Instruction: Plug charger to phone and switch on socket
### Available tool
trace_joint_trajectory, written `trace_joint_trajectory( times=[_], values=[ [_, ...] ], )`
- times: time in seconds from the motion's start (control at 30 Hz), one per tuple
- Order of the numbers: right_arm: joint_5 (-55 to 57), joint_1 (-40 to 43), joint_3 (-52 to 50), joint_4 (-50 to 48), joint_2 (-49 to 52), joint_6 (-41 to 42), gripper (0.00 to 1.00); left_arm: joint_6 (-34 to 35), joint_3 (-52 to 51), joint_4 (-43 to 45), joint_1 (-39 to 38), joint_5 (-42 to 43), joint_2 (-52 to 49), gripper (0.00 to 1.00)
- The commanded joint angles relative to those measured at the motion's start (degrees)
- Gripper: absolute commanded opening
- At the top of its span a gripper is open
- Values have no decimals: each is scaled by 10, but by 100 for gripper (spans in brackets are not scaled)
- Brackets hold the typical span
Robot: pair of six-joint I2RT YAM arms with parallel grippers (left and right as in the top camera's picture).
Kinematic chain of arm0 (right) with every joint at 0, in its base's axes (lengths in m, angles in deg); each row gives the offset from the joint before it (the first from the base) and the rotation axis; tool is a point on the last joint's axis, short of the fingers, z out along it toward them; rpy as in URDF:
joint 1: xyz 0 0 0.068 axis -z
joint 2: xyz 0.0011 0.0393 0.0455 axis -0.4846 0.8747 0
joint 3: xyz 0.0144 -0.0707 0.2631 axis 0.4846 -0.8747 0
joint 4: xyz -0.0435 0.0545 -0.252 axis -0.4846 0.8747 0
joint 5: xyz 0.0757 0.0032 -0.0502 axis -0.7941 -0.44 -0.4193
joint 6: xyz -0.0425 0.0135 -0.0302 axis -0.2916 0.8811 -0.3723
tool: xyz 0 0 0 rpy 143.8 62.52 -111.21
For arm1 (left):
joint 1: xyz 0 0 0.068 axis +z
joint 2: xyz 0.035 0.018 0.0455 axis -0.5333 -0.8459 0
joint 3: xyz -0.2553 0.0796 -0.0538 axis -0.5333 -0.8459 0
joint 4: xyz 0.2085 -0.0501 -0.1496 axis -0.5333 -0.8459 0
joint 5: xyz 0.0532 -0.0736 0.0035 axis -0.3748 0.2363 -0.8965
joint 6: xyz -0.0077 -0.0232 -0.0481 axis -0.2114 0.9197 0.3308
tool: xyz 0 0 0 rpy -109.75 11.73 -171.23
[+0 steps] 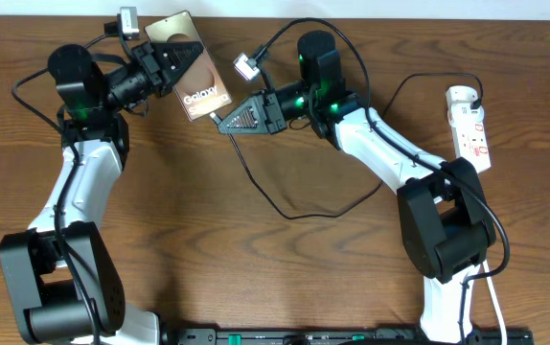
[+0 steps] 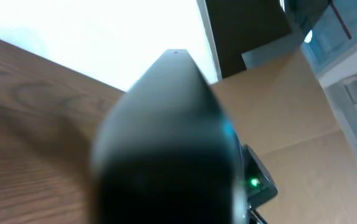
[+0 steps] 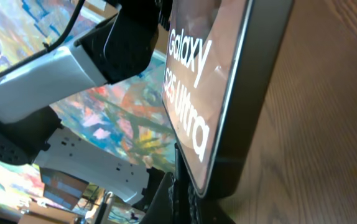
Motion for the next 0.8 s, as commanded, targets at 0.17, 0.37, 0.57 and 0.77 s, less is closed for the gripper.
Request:
trace_joint_trajectory(
  times=[0.17,0.37,0.57,0.77],
  values=[
    [73,-5,4,-59,-1,67,1,-8,7,5,-8,-20,12,7],
    [100,-5,4,-64,-1,88,1,-8,7,5,-8,-27,12,7],
    [111,-5,4,-102,-1,121,1,-8,7,5,-8,-25,12,7],
    [119,-4,4,-134,-1,147,1,-8,7,5,-8,-17,12,7]
  ],
)
